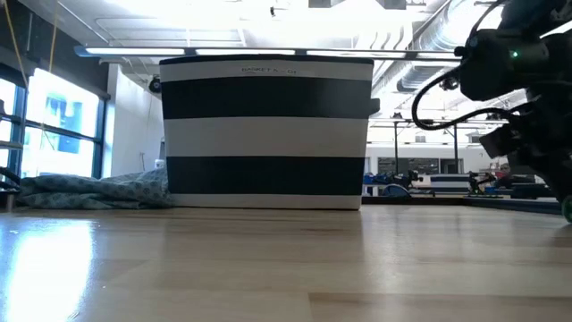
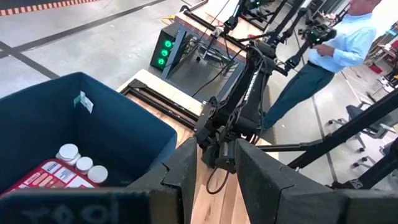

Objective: Pick & place medical supplies in basket/bin
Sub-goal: Put the green bandage into the blue bin

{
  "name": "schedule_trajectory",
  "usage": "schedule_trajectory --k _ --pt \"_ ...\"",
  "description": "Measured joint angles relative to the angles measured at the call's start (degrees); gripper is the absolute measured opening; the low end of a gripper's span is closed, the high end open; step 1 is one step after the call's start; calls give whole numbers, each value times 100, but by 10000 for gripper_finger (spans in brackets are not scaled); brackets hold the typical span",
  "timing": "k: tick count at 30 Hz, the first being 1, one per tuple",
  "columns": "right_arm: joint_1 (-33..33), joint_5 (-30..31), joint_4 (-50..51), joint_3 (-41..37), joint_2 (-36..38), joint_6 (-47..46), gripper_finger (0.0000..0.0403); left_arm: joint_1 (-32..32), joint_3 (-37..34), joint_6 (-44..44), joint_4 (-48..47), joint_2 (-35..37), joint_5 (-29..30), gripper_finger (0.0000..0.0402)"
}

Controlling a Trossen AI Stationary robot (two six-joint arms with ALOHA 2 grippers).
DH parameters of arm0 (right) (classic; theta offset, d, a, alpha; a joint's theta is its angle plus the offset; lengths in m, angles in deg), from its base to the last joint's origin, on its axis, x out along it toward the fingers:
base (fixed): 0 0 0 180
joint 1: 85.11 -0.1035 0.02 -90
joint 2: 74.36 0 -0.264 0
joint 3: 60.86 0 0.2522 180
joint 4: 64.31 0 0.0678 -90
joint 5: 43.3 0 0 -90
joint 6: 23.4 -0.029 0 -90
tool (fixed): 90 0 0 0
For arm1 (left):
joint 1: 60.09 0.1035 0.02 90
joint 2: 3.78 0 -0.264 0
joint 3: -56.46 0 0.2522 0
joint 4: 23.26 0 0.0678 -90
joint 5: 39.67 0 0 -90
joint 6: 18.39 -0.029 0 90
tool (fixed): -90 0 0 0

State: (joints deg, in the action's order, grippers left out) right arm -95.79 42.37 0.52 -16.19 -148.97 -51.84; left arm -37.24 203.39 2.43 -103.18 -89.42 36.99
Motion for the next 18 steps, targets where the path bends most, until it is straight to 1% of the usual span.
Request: schedule_trajectory --k 9,18 --pt "0 195 -148 2 0 -123 217 0 0 42 1 -43 85 144" --pt "0 285 -162 4 0 -167 215 0 0 46 3 -37 90 144"
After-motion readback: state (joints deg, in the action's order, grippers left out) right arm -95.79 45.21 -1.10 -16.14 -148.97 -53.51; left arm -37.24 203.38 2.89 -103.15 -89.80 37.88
